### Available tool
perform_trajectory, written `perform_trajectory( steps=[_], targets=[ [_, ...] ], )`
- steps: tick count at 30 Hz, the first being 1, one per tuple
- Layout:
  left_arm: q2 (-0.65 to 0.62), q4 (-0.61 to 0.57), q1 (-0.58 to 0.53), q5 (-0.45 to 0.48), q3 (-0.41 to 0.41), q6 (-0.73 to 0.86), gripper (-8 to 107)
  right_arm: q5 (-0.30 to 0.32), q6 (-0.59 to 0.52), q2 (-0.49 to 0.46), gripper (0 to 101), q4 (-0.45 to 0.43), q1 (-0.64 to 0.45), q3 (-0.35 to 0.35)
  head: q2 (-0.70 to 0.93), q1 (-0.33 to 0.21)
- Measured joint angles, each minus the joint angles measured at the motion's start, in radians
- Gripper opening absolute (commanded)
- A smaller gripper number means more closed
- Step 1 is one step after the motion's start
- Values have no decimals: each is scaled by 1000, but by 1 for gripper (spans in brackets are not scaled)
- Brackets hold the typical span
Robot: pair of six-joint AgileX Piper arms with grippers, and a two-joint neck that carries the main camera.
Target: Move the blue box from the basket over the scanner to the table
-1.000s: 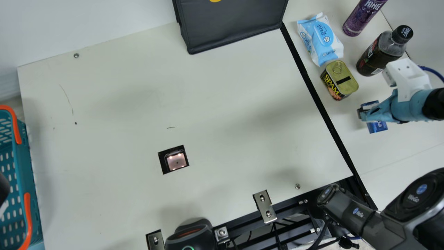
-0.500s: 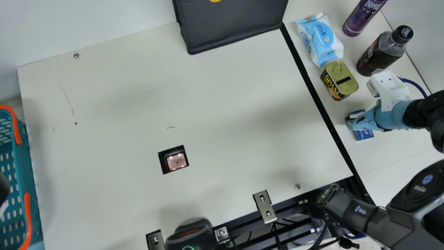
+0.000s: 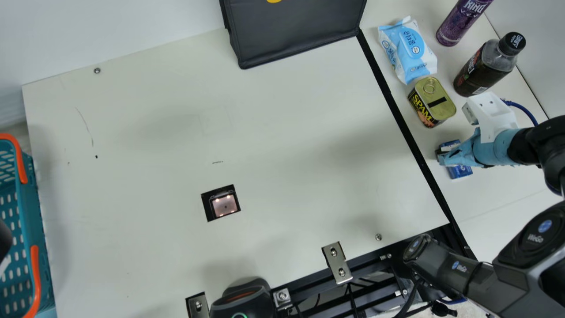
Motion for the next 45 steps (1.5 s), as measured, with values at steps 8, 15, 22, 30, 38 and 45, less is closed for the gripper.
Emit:
perform_trajectory(
  steps=[8,15,22,30,38,45],
  targets=[
    [0,0,0,0,0,0,90,-6,2,-12,80,6,6,6,0,-2],
    [0,0,0,0,0,0,90,27,50,-76,95,28,28,-35,0,0],
    [0,0,0,0,0,0,90,165,182,-197,95,54,97,-171,0,0],
    [0,0,0,0,0,0,90,345,427,-297,95,63,235,-407,0,0],
    [0,0,0,0,0,0,90,433,603,-334,95,87,331,-572,0,0],
    [-97,49,-51,0,57,-97,90,451,691,-403,95,15,440,-564,117,0]
  ],
)
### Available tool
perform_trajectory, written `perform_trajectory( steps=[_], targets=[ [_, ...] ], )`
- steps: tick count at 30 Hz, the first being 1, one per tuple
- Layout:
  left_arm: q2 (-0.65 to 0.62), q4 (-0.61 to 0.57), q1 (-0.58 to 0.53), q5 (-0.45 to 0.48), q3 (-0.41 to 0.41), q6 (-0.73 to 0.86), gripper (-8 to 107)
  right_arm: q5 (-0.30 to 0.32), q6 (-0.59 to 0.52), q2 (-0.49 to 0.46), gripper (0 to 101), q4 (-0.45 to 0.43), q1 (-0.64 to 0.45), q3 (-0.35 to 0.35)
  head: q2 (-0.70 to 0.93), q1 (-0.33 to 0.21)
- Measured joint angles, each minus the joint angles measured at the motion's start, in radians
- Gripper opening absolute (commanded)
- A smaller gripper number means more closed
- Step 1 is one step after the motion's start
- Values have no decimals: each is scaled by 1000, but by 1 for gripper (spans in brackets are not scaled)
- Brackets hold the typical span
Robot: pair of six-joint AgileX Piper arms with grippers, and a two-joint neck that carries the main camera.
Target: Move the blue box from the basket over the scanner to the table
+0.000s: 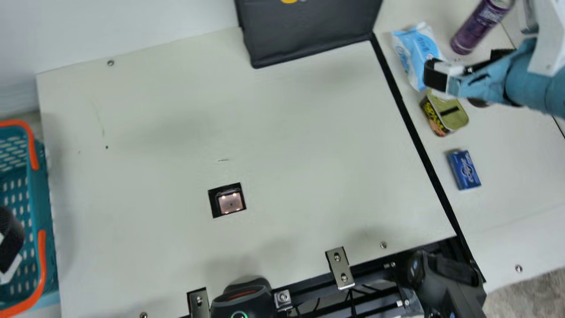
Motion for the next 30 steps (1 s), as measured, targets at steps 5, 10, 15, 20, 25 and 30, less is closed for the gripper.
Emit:
perform_trajectory(
  steps=[5,10,15,20,25,30],
  targets=[
    [-2,0,0,0,0,-5,90,9,75,-46,95,-55,89,5,115,0],
    [-2,0,0,0,0,-5,90,18,150,-96,95,-125,176,11,224,0],
    [-2,0,0,-2,0,-5,90,26,224,-142,95,-177,260,15,227,0],
    [-2,0,0,-2,0,-5,90,41,299,-193,95,-236,353,21,227,-2],
    [-2,0,0,-2,0,-5,90,47,374,-239,95,-293,437,24,229,0],
    [-2,0,0,-2,0,-5,90,56,444,-287,95,-352,525,30,229,0]
  ],
)
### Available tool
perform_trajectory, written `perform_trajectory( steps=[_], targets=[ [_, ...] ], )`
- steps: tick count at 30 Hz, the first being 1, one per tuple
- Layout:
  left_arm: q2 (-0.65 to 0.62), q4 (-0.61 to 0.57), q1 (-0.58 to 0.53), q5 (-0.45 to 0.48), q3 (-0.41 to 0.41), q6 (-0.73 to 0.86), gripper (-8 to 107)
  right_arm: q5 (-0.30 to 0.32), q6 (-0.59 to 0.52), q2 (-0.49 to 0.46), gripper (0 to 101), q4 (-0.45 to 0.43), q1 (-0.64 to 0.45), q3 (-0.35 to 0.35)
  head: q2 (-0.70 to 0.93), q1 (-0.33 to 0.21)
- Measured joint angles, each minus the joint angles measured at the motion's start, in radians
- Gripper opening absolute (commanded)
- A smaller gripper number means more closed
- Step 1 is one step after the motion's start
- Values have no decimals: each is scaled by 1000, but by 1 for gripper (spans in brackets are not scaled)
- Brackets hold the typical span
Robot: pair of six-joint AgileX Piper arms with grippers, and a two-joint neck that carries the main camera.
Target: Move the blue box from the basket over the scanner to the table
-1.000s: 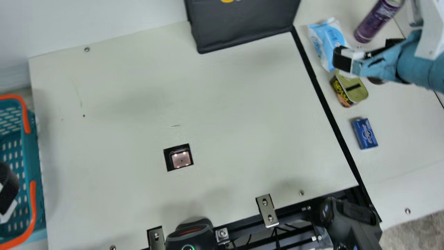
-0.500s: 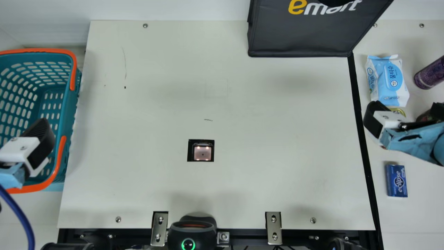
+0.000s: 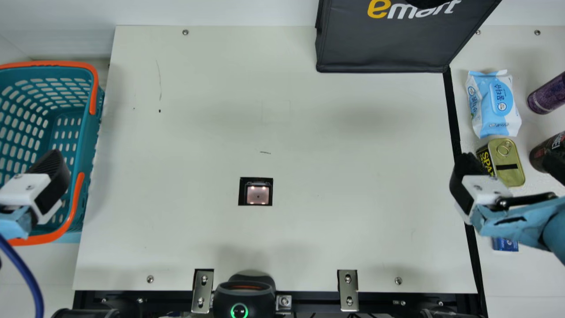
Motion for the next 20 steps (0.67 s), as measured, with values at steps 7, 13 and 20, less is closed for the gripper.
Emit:
perform_trajectory(
  steps=[7,13,20],
  targets=[
    [0,0,0,0,0,0,90,8,49,-27,95,-32,59,2,0,0],
    [0,0,0,0,0,0,90,8,49,-28,95,-34,60,2,0,0],
    [0,0,0,0,0,0,90,8,49,-28,95,-34,60,2,-2,0]
  ],
)
